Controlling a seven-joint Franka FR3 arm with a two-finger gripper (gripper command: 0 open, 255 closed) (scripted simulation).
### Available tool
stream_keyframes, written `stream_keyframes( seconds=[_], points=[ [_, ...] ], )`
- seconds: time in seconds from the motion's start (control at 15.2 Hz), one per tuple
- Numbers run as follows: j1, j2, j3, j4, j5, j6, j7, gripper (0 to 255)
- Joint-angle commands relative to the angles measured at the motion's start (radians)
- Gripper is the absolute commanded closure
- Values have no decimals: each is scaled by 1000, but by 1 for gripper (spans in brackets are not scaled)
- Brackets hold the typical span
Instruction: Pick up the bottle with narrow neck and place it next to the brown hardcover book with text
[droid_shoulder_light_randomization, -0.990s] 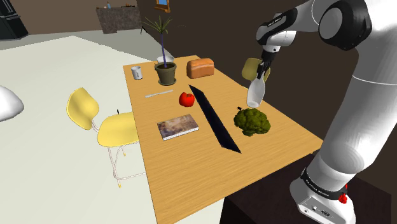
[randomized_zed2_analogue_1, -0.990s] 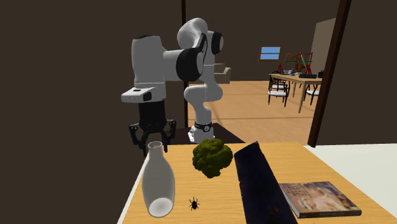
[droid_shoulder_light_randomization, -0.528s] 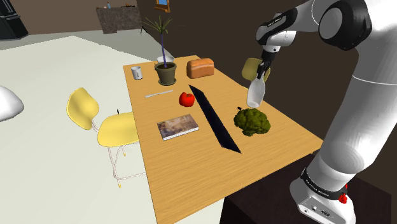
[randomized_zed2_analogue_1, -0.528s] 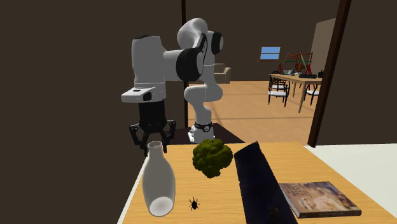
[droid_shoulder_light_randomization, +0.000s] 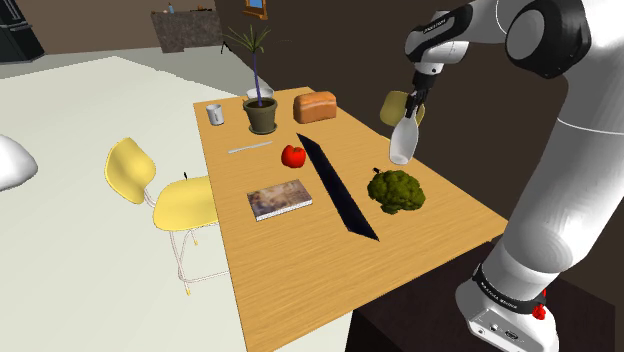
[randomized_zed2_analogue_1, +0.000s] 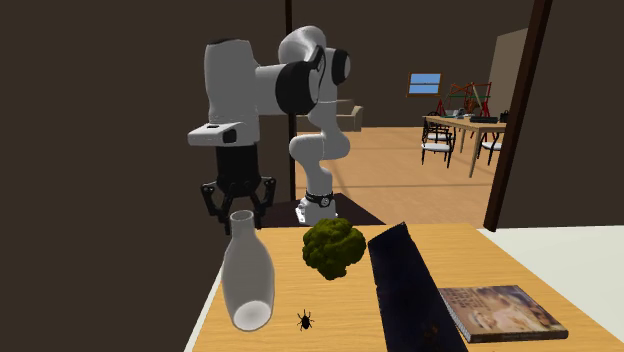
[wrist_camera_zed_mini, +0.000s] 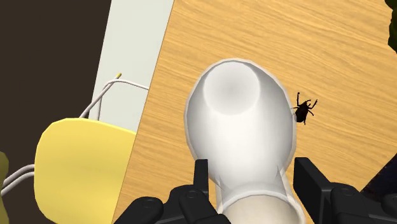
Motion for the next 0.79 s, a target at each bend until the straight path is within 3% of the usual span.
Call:
stream_keyframes(
  seconds=[0.0, 0.73],
  points=[
    [2, -10, -1, 17, -8, -25, 7, 255],
    [3, -34, -5, 134, -30, -162, 27, 255]
  ],
)
